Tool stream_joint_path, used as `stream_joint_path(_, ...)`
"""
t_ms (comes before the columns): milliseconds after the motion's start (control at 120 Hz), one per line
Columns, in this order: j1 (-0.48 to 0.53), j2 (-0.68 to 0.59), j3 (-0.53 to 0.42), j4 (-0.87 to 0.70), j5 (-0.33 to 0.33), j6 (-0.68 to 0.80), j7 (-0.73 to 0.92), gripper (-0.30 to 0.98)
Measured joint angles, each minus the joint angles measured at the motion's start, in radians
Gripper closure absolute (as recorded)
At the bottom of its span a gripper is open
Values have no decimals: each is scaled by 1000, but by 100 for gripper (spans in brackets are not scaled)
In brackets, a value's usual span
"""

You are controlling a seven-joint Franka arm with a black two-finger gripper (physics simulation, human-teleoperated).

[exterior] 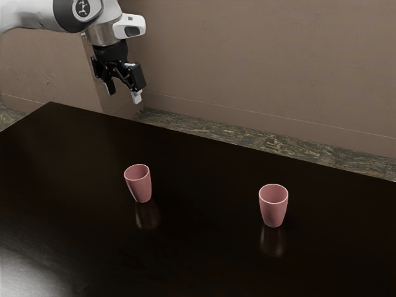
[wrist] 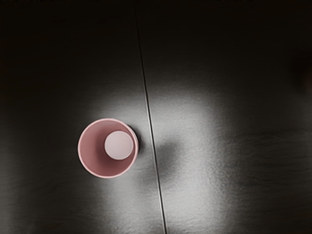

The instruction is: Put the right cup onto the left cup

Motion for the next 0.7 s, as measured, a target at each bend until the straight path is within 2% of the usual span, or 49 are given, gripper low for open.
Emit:
stream_joint_path(275, 1, 3, -3, 1, -4, 6, 8, 0)
stream_joint_path(350, 21, 23, -46, 6, -7, 7, -9, 0)
stream_joint_path(483, -2, 86, -134, 23, -12, 29, -67, 0)
stream_joint_path(592, -9, 179, -212, 81, -12, 57, -123, 0)
stream_joint_path(700, -35, 269, -237, 156, -11, 74, -180, 0)
